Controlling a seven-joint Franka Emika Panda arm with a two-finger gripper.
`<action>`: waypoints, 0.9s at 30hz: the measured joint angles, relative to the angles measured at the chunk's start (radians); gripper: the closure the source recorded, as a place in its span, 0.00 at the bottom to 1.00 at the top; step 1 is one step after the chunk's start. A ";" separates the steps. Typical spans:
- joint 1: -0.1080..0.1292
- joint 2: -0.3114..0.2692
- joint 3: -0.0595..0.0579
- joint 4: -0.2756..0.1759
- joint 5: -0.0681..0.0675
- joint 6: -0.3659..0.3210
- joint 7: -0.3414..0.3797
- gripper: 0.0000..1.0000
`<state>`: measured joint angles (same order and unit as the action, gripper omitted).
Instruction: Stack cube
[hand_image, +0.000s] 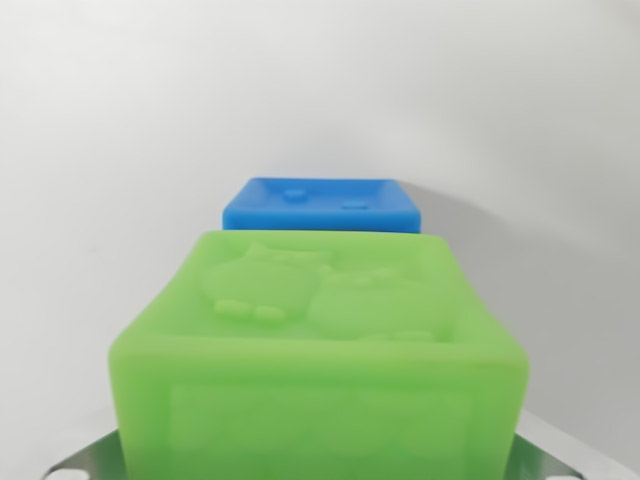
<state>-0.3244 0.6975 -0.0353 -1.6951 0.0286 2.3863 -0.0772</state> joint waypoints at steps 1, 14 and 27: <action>0.000 0.005 0.000 0.001 0.000 0.004 0.000 1.00; 0.000 0.036 0.000 0.007 0.001 0.029 -0.001 1.00; 0.000 0.037 0.001 0.008 0.001 0.030 -0.001 0.00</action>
<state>-0.3244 0.7341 -0.0347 -1.6869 0.0293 2.4168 -0.0782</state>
